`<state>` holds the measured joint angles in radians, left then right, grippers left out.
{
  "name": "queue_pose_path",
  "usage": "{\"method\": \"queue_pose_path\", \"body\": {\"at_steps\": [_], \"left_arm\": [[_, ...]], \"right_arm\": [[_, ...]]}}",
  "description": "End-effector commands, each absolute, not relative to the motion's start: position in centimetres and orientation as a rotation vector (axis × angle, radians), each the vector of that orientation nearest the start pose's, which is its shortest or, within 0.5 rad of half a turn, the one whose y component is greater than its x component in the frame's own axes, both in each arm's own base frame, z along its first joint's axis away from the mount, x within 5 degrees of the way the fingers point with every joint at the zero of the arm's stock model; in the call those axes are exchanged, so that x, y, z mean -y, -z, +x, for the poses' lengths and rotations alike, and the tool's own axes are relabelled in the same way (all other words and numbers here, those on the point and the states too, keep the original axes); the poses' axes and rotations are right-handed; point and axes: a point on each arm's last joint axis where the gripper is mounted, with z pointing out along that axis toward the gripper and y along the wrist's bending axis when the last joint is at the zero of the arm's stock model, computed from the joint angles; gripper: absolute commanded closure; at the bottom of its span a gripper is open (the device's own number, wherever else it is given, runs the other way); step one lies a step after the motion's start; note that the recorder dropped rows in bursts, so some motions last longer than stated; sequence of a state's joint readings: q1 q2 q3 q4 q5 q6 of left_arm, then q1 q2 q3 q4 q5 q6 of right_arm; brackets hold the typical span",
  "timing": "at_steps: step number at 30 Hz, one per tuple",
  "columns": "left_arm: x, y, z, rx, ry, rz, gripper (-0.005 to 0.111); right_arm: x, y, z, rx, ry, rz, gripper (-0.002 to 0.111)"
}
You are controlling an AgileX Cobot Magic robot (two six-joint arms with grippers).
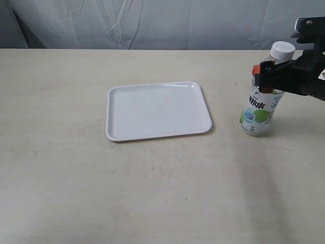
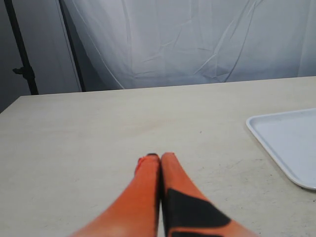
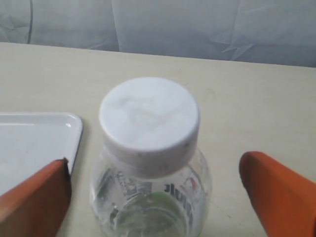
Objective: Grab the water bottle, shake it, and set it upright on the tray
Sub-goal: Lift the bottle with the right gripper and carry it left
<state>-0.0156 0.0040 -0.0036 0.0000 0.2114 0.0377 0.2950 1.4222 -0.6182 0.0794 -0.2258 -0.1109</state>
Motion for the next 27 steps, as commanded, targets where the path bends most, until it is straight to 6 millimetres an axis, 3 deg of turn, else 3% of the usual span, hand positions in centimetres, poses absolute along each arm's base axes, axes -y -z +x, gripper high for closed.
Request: {"method": "queue_pose_path", "body": {"at_steps": [1, 11, 12, 13, 14, 15, 16, 17, 18, 20, 22, 24, 27], "left_arm": [[0.1, -19.5, 5.6, -1.685, -0.009, 0.047, 0.106], [0.1, -19.5, 5.6, -1.685, -0.009, 0.047, 0.106], [0.1, -19.5, 5.6, -1.685, -0.009, 0.047, 0.106], [0.1, -19.5, 5.6, -1.685, -0.009, 0.047, 0.106], [0.1, -19.5, 5.6, -1.685, -0.009, 0.047, 0.106], [0.1, -19.5, 5.6, -1.685, -0.009, 0.047, 0.106], [0.1, -19.5, 5.6, -1.685, -0.009, 0.047, 0.106], [0.1, -19.5, 5.6, -1.685, -0.009, 0.047, 0.106], [0.1, -19.5, 5.6, -1.685, -0.009, 0.047, 0.106], [0.1, -19.5, 5.6, -1.685, -0.009, 0.047, 0.106], [0.1, -19.5, 5.6, -1.685, -0.009, 0.047, 0.106], [0.1, -19.5, 5.6, -1.685, -0.009, 0.047, 0.106], [0.1, -19.5, 5.6, -1.685, -0.009, 0.047, 0.106]], "right_arm": [[-8.1, -20.2, 27.7, -2.041, -0.13, -0.327, 0.018], [-8.2, -17.0, 28.6, -2.13, -0.119, -0.316, 0.018], [-8.2, -16.7, 28.7, -2.127, -0.122, -0.286, 0.022], [-8.2, -16.6, 28.8, -2.123, -0.122, -0.275, 0.027], [-8.2, -16.5, 29.0, -2.109, -0.121, -0.262, 0.044], [-8.2, -16.4, 29.1, -2.108, -0.121, -0.262, 0.053], [-8.2, -16.4, 29.1, -2.109, -0.12, -0.268, 0.077], [-8.2, -16.3, 29.0, -2.115, -0.12, -0.269, 0.088], [-8.2, -16.2, 28.9, -2.132, -0.123, -0.267, 0.108], [-8.2, -16.4, 28.8, -2.14, -0.128, -0.268, 0.107], [-8.6, -18.2, 28.3, -2.081, -0.144, -0.29, 0.107], [-9.4, -21.3, 27.6, -1.968, -0.176, -0.326, 0.107], [-11.1, -27.9, 25.8, -1.735, -0.254, -0.365, 0.107]]}}
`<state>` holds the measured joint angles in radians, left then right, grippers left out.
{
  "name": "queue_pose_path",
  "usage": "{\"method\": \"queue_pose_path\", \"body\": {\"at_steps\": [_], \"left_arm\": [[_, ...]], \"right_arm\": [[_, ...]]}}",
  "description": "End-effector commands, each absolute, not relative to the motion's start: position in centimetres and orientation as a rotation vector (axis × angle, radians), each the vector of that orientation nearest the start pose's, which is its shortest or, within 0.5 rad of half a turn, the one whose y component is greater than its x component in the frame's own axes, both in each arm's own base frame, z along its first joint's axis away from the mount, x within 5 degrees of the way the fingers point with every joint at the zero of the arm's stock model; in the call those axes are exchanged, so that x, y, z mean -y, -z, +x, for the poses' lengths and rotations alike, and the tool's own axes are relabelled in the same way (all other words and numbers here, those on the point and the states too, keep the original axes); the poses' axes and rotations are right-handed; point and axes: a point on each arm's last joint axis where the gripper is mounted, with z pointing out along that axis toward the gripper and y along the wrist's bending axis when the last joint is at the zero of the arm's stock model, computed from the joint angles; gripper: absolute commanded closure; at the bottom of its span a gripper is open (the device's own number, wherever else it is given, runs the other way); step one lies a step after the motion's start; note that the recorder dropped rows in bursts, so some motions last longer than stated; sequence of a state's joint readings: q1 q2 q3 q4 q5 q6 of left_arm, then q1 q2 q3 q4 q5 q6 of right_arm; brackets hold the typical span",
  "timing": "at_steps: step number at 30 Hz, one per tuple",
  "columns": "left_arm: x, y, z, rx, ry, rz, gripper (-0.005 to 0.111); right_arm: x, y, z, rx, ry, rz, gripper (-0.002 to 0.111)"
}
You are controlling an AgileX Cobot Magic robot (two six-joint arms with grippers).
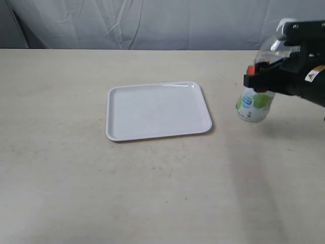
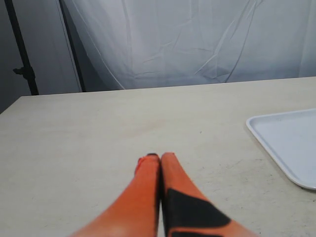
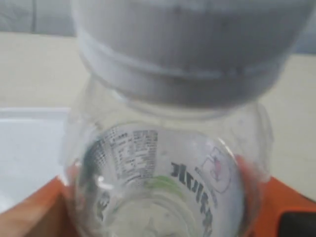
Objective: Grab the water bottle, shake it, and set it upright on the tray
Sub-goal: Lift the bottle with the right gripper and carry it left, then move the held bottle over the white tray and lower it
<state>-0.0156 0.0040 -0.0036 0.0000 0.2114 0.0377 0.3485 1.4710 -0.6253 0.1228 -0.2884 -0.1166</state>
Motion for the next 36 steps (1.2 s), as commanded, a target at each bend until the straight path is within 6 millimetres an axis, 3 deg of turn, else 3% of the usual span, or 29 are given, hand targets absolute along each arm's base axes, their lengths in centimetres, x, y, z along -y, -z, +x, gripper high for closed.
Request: {"method": "queue_pose_path", "body": {"at_steps": [1, 5, 7, 10, 15, 17, 20, 24, 25, 27, 29, 33, 36], "left_arm": [[0.1, -19.5, 5.6, -1.685, -0.009, 0.047, 0.106], [0.1, -19.5, 5.6, -1.685, -0.009, 0.047, 0.106], [0.1, -19.5, 5.6, -1.685, -0.009, 0.047, 0.106], [0.1, -19.5, 5.6, -1.685, -0.009, 0.047, 0.106], [0.1, -19.5, 5.6, -1.685, -0.009, 0.047, 0.106], [0.1, -19.5, 5.6, -1.685, -0.009, 0.047, 0.106], [0.1, -19.5, 5.6, -1.685, -0.009, 0.047, 0.106], [0.1, -19.5, 5.6, -1.685, -0.009, 0.047, 0.106], [0.1, -19.5, 5.6, -1.685, -0.009, 0.047, 0.106], [0.1, -19.5, 5.6, -1.685, -0.009, 0.047, 0.106], [0.1, -19.5, 5.6, -1.685, -0.009, 0.047, 0.106], [0.1, -19.5, 5.6, -1.685, -0.009, 0.047, 0.106], [0.1, -19.5, 5.6, -1.685, -0.009, 0.047, 0.106]], "right_arm": [[-11.4, -29.2, 25.4, -1.691, -0.272, -0.372, 0.107], [-12.9, -33.8, 24.1, -1.518, -0.353, -0.38, 0.107], [-14.1, -34.2, 24.3, -1.512, -0.414, -0.372, 0.107], [-16.8, -32.1, 25.1, -1.577, -0.488, -0.434, 0.107], [-22.0, -24.4, 25.2, -1.805, -0.487, -0.738, 0.107], [-22.7, -23.1, 25.0, -1.849, -0.477, -0.786, 0.107], [-22.8, -25.8, 24.4, -1.724, -0.506, -0.774, 0.107], [-21.8, -32.8, 23.0, -1.489, -0.571, -0.676, 0.107], [-21.4, -33.9, 22.7, -1.467, -0.572, -0.666, 0.107], [-21.1, -34.3, 22.5, -1.484, -0.563, -0.669, 0.107], [-21.4, -32.6, 22.9, -1.589, -0.542, -0.693, 0.107], [-22.9, -26.2, 23.8, -1.823, -0.49, -0.795, 0.107], [-23.6, -25.1, 23.7, -1.845, -0.489, -0.829, 0.107]]}}
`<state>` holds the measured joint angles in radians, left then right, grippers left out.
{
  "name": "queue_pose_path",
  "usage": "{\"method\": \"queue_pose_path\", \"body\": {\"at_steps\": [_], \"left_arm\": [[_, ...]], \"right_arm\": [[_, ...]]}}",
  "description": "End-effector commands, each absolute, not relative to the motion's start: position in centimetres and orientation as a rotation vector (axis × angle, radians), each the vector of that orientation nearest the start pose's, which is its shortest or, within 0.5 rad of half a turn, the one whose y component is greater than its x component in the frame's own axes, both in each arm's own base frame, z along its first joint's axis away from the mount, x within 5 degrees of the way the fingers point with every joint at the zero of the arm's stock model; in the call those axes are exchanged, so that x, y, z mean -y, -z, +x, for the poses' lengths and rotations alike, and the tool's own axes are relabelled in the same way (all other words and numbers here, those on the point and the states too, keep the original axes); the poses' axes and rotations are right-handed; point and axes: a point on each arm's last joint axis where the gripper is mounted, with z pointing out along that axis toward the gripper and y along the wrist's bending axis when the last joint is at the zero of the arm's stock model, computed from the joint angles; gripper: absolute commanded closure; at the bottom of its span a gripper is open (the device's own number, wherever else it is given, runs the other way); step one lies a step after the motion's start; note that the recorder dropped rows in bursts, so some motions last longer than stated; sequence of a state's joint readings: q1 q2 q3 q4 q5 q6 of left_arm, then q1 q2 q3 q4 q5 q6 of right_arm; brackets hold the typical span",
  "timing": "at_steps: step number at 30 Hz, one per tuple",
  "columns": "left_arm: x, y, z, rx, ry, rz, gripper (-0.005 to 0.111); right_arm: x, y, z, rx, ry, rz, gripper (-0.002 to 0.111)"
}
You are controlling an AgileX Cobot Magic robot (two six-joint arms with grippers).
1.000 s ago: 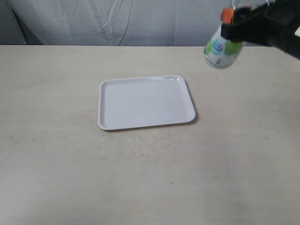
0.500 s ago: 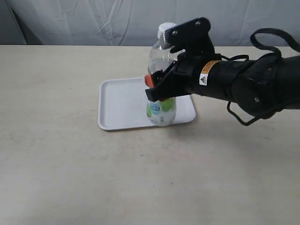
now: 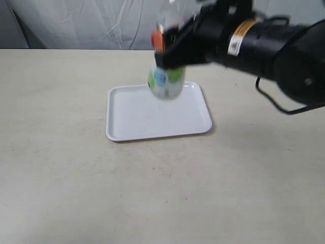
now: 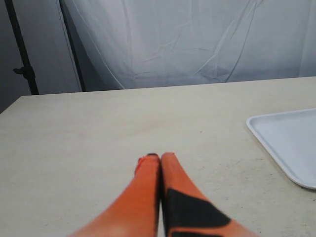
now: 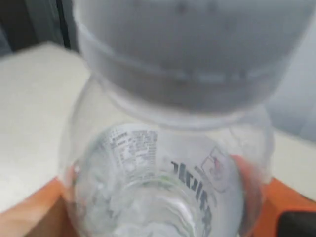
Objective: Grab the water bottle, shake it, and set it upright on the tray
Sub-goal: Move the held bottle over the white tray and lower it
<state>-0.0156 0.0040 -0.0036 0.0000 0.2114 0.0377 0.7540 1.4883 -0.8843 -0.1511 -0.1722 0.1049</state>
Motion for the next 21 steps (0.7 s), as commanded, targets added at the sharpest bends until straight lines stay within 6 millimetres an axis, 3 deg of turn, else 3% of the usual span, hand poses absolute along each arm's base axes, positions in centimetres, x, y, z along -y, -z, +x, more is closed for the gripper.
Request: {"method": "queue_pose_path", "body": {"at_steps": [1, 5, 7, 9, 11, 13, 15, 17, 18, 21], "left_arm": [[0.1, -19.5, 5.6, -1.685, -0.009, 0.047, 0.106], [0.1, -19.5, 5.6, -1.685, -0.009, 0.047, 0.106], [0.1, -19.5, 5.6, -1.685, -0.009, 0.047, 0.106], [0.1, -19.5, 5.6, -1.685, -0.009, 0.047, 0.106], [0.1, -19.5, 5.6, -1.685, -0.009, 0.047, 0.106], [0.1, -19.5, 5.6, -1.685, -0.009, 0.047, 0.106], [0.1, -19.5, 5.6, -1.685, -0.009, 0.047, 0.106], [0.1, -19.5, 5.6, -1.685, -0.009, 0.047, 0.106], [0.1, -19.5, 5.6, -1.685, -0.009, 0.047, 0.106], [0.1, -19.5, 5.6, -1.685, -0.009, 0.047, 0.106]], "right_arm": [[-23.7, -25.4, 23.6, -1.825, -0.5, -0.826, 0.107], [-24.1, -27.8, 22.5, -1.696, -0.575, -0.794, 0.107], [-23.9, -27.8, 22.2, -1.718, -0.546, -0.826, 0.107], [-22.6, -27.3, 23.4, -1.729, -0.42, -0.886, 0.107], [-21.1, -27.6, 24.9, -1.81, -0.492, -0.627, 0.109], [-23.1, -27.9, 23.1, -1.791, -0.584, -0.637, 0.109], [-26.0, -27.8, 20.0, -1.714, -0.631, -0.826, 0.109], [-27.2, -27.9, 18.3, -1.626, -0.613, -0.967, 0.109], [-27.1, -27.8, 18.5, -1.623, -0.594, -0.971, 0.109], [-24.2, -27.6, 22.1, -1.701, -0.46, -0.85, 0.109]]}}
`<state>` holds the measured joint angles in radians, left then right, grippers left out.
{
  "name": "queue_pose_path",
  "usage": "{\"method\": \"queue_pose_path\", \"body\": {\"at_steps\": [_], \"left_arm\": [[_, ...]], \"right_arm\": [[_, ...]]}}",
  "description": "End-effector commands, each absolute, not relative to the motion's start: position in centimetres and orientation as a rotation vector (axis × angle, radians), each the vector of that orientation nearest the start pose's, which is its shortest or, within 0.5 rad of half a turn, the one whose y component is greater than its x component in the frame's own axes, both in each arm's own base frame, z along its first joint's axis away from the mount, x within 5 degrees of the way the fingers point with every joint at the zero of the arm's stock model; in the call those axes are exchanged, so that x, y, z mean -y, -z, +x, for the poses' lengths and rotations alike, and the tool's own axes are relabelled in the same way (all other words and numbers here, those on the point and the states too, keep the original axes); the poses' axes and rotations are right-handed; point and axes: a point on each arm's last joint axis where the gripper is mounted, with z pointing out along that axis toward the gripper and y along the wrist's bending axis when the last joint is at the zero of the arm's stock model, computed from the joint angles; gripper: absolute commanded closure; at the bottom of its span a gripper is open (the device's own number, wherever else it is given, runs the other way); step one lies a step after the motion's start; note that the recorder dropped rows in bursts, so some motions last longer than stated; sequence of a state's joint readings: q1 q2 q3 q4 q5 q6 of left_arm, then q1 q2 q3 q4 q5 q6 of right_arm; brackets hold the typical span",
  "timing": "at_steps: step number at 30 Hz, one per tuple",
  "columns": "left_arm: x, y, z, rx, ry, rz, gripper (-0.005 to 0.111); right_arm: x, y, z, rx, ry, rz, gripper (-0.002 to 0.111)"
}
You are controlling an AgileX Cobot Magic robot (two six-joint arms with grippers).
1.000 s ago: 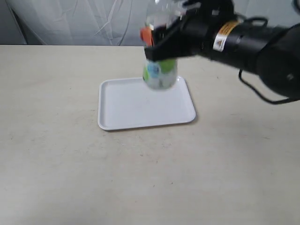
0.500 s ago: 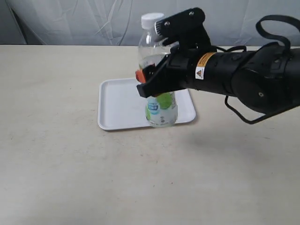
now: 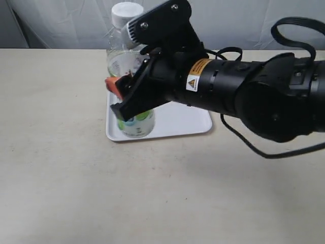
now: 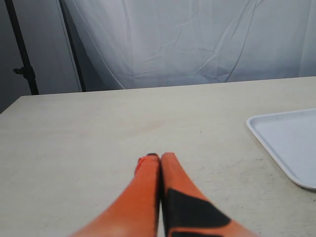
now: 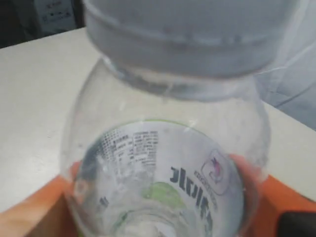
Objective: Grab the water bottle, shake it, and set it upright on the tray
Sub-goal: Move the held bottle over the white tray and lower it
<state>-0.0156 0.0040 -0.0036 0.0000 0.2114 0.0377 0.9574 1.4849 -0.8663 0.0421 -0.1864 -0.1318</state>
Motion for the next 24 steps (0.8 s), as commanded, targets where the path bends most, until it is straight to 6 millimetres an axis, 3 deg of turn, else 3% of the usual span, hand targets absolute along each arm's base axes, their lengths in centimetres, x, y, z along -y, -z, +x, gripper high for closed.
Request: {"method": "queue_pose_path", "body": {"at_steps": [1, 3, 5, 10, 12, 18, 24], "left_arm": [[0.1, -19.5, 5.6, -1.685, -0.009, 0.047, 0.106], [0.1, -19.5, 5.6, -1.685, -0.009, 0.047, 0.106], [0.1, -19.5, 5.6, -1.685, -0.009, 0.047, 0.106], [0.1, -19.5, 5.6, -1.685, -0.009, 0.047, 0.106], [0.1, -19.5, 5.6, -1.685, -0.009, 0.047, 0.106], [0.1, -19.5, 5.6, -1.685, -0.009, 0.047, 0.106], [0.1, -19.5, 5.6, -1.685, -0.009, 0.047, 0.106]], "right_arm": [[-23.1, -27.6, 23.3, -1.742, -0.447, -0.759, 0.109], [-21.4, -27.7, 24.8, -1.807, -0.46, -0.581, 0.109], [-21.4, -27.6, 24.6, -1.83, -0.483, -0.555, 0.109], [-25.5, -27.2, 21.1, -1.723, -0.528, -0.809, 0.109], [-26.5, -27.0, 20.8, -1.637, -0.506, -0.863, 0.109], [-25.3, -25.3, 25.0, -1.58, -0.396, -0.599, 0.109], [-25.6, -21.1, 28.2, -1.62, -0.346, -0.622, 0.109]]}}
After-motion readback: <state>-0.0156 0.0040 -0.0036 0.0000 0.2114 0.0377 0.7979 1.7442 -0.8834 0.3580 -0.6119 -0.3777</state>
